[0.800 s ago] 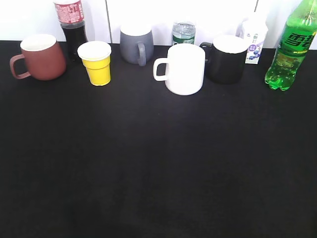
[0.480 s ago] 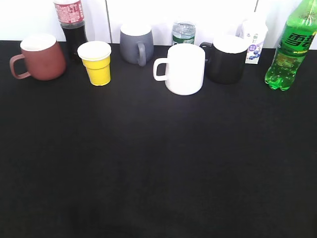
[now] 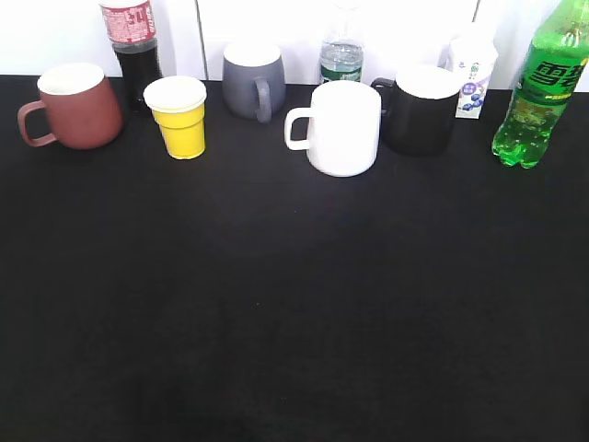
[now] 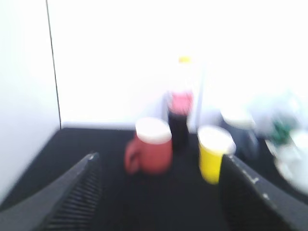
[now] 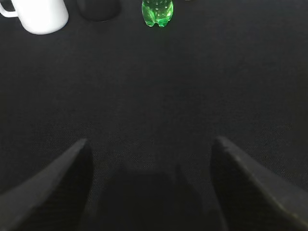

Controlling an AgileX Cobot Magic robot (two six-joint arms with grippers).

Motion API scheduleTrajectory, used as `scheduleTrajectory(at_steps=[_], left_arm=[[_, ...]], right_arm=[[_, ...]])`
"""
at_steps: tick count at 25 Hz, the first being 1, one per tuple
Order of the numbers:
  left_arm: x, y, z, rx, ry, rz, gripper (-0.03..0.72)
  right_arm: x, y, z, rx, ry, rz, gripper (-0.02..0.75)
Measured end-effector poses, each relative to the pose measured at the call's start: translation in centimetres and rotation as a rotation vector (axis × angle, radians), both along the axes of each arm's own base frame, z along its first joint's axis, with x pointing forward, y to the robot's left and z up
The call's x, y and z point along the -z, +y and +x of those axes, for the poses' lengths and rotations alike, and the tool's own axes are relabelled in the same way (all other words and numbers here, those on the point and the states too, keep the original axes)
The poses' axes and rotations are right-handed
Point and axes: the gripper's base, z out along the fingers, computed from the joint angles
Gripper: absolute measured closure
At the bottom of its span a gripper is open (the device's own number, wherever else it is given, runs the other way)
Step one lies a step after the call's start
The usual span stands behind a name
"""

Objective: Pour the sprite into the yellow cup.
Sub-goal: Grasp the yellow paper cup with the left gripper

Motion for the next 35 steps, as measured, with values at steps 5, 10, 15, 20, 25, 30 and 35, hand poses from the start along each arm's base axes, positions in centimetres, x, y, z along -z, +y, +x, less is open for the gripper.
scheduleTrajectory(at_steps=[5,10,15,20,25,30,35], left_arm=[[5.1,0.2,7.3,-0.051,-0.062,0.038,0.177],[8.8,-3.9,12.7,0.216,-0.042,0.168,0.171],[12.6,-8.2,19.4,0.363,0.114,0.206,0.083],[16.4,-10.3,25.8,0.370,0.186,0.186,0.003],[19.8,-11.8,30.8,0.367,0.212,0.150,0.002],[21.7,-12.9,34.7,0.351,0.192,0.135,0.002],[22.1,-13.6,37.7,0.319,0.156,0.097,0.022]], right_arm=[[0.0,0.0,0.0,0.000,0.000,0.000,0.157],[0.0,0.0,0.0,0.000,0.000,0.000,0.157],[0.0,0.0,0.0,0.000,0.000,0.000,0.157],[0.0,0.0,0.0,0.000,0.000,0.000,0.157],[0.0,0.0,0.0,0.000,0.000,0.000,0.157],[0.0,0.0,0.0,0.000,0.000,0.000,0.157],[0.0,0.0,0.0,0.000,0.000,0.000,0.157]])
